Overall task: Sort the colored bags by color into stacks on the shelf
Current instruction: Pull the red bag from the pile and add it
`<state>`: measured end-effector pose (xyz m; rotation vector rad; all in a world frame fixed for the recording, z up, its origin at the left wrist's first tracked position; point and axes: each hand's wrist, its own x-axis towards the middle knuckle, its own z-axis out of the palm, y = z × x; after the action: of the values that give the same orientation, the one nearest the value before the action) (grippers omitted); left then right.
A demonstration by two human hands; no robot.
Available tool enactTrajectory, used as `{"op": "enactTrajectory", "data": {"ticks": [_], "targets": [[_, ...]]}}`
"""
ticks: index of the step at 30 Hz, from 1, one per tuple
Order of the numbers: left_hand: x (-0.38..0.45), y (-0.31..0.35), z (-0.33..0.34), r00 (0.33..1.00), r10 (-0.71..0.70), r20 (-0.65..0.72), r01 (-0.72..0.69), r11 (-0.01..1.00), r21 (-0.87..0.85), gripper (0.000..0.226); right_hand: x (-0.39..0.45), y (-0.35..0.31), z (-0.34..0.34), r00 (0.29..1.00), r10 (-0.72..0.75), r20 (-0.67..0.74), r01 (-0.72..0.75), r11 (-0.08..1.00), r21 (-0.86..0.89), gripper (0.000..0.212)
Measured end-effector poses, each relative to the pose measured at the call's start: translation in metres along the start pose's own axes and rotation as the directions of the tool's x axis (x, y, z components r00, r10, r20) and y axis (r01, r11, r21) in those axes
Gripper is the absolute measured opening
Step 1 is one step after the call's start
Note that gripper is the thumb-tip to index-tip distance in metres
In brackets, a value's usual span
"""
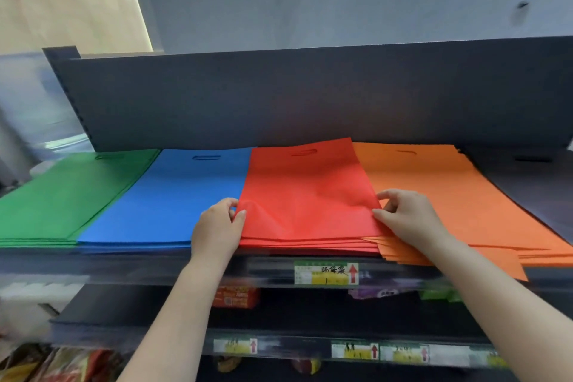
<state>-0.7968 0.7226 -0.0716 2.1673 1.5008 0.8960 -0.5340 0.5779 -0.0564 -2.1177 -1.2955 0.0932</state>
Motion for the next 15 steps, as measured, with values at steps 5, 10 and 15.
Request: {"op": "enactTrajectory", "data": {"ticks": [5, 10, 15], "targets": [[-0.001, 0.004, 0.001, 1.0, 0.002, 0.014, -0.003, 0.996, 0.084, 0.028, 0.0, 0.004, -0.003, 1.0, -0.013, 0.007, 0.013, 1.0, -0.022, 0.04], [0.005, 0.034, 0.001, 0.992, 0.129, 0.01, -0.127, 0.959, 0.251, 0.037, -0.004, 0.004, -0.018, 0.998, -0.069, -0.008, 0.067, 0.989, -0.132, 0.041], [0.007, 0.11, 0.019, 0.934, 0.341, 0.102, -0.354, 0.858, 0.372, 0.042, -0.009, 0.017, -0.063, 0.984, -0.147, -0.097, 0.105, 0.934, -0.342, 0.039]]}}
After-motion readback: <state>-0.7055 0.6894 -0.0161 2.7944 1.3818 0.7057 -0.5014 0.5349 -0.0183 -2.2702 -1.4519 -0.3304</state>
